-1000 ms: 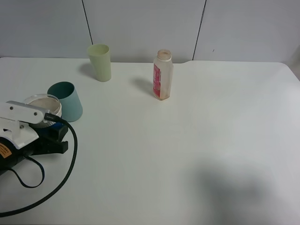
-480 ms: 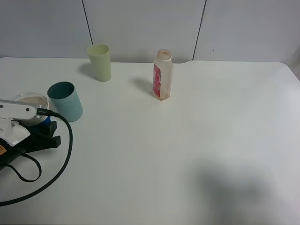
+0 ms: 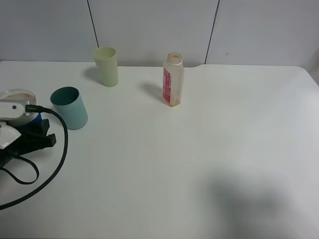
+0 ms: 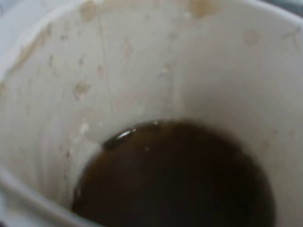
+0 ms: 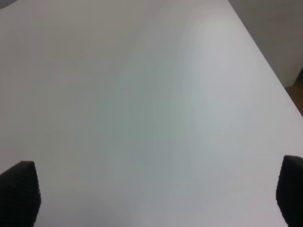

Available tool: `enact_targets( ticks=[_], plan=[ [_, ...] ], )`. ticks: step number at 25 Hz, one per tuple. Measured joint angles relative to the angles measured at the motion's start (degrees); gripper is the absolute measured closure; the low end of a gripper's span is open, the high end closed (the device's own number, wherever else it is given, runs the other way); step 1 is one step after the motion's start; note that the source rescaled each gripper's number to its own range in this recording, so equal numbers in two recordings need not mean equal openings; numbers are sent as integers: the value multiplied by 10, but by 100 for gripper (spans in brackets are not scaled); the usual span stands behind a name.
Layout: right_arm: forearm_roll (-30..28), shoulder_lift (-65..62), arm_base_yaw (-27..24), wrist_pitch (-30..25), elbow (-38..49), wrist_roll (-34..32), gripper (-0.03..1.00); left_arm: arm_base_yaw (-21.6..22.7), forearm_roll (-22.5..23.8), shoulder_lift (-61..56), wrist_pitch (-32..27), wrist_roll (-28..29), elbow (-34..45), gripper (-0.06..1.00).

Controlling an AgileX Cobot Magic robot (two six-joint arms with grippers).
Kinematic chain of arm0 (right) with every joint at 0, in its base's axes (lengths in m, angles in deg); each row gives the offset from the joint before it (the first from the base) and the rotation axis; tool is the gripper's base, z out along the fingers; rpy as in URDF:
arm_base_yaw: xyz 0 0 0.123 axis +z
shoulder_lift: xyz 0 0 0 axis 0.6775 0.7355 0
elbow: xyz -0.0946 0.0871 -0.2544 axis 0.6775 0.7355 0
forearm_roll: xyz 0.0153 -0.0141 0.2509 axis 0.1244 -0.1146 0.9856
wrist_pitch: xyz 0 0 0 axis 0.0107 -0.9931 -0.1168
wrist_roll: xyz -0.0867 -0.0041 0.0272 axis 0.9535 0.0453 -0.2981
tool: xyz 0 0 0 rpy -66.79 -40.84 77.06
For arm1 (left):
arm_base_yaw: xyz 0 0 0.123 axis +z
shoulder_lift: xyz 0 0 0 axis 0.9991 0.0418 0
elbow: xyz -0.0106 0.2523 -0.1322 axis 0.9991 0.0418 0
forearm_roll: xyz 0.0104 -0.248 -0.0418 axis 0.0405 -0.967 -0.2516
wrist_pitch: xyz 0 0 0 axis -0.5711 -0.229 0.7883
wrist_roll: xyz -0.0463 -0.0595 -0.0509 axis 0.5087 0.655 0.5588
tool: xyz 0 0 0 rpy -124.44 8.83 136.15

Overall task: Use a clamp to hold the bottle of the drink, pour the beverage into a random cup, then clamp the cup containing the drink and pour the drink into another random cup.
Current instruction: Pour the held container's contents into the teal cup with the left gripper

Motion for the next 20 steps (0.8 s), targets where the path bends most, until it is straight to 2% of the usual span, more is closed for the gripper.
enact_targets(
  ticks=[3,6,10,15,20],
  plan=[
    [0,0,0,0,0,0,-3,20,1,-25,0,-19,0,93],
    [0,0,0,0,0,0,-3,75,44,-42,0,-21,0,93],
    [0,0,0,0,0,0,-3,188,156,-58,0,-13,0,93],
    [0,0,0,0,0,0,-3,337,329,-58,-1,34,-26,93],
    [0,0,0,0,0,0,-3,451,465,-58,-1,77,-66,93]
  ],
)
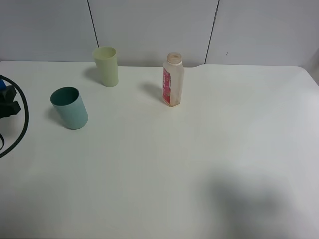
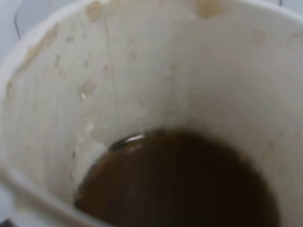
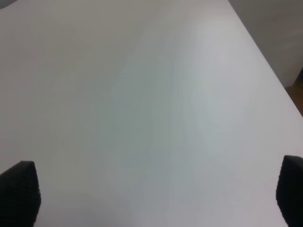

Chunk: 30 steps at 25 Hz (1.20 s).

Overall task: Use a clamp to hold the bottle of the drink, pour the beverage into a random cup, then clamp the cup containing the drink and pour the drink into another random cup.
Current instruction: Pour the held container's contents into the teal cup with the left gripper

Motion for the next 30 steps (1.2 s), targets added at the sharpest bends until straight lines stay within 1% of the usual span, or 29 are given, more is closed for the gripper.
enact_targets(
  ticks=[2,5,8,13,16,19,24,30],
  plan=[
    [0,0,0,0,0,0,-3,37,49,0,0,17,-15,93],
    [0,0,0,0,0,0,-3,70,112,1,-1,36,-39,93],
    [0,0,0,0,0,0,-3,81,156,0,-17,42,-64,93],
    [0,0,0,0,0,0,-3,82,215,-1,-88,47,-102,93],
    [0,0,0,0,0,0,-3,82,229,0,-123,53,-115,93],
    [0,0,0,0,0,0,-3,82,231,-1,-148,53,-125,93],
    [0,0,0,0,0,0,-3,82,233,-1,-214,43,-142,93],
    [0,0,0,0,0,0,-3,82,257,-1,-257,45,-165,93]
  ],
)
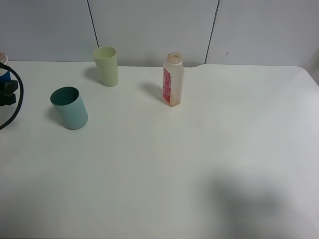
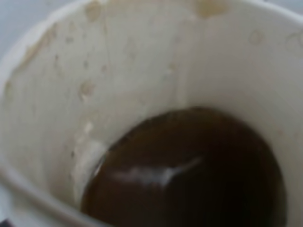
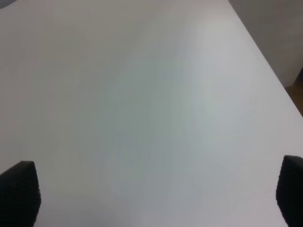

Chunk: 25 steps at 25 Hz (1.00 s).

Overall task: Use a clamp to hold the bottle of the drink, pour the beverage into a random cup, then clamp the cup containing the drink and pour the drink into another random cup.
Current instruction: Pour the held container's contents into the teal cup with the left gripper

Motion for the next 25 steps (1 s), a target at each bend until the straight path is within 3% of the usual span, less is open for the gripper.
enact_targets(
  ticks=[4,9,18,25],
  plan=[
    [0,0,0,0,0,0,-3,-6,8,-1,-35,17,-14,93],
    [0,0,0,0,0,0,-3,-48,10,-1,-92,19,-31,93],
    [0,0,0,0,0,0,-3,-87,10,-1,-146,5,-41,93],
    [0,0,0,0,0,0,-3,-89,10,-1,-157,-12,-41,93]
  ],
)
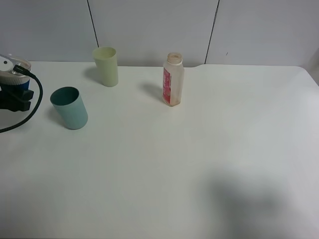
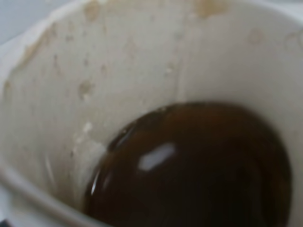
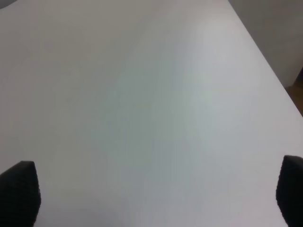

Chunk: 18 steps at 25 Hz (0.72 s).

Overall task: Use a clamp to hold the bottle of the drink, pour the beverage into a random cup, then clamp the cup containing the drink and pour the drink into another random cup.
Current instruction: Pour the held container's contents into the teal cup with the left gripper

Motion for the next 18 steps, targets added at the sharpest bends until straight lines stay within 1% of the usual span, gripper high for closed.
enact_targets(
  ticks=[3,6,10,18],
  plan=[
    [0,0,0,0,0,0,-3,0,0,0,-9,-19,0,93],
    [0,0,0,0,0,0,-3,-4,0,0,-14,-25,0,93],
    [0,0,0,0,0,0,-3,-23,-7,6,-18,-52,-4,93],
    [0,0,0,0,0,0,-3,-54,-13,19,-49,-68,-26,93]
  ],
)
